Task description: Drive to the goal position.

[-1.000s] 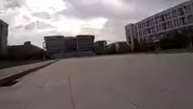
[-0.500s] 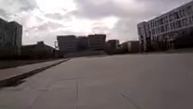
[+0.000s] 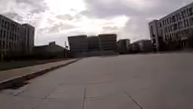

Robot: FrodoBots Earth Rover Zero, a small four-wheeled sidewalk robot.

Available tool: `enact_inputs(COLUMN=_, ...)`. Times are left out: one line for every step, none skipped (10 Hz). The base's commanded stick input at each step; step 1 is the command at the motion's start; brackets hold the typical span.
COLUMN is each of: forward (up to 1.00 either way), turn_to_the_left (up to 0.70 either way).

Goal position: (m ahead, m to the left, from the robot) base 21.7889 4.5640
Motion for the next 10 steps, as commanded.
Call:
enact_inputs(forward=1.0, turn_to_the_left=0.0)
enact_inputs(forward=1.0, turn_to_the_left=0.0)
enact_inputs(forward=1.0, turn_to_the_left=0.0)
enact_inputs(forward=1.0, turn_to_the_left=0.0)
enact_inputs(forward=1.0, turn_to_the_left=0.0)
enact_inputs(forward=1.0, turn_to_the_left=0.0)
enact_inputs(forward=1.0, turn_to_the_left=0.0)
enact_inputs(forward=1.0, turn_to_the_left=0.0)
enact_inputs(forward=1.0, turn_to_the_left=0.0)
enact_inputs(forward=1.0, turn_to_the_left=0.0)
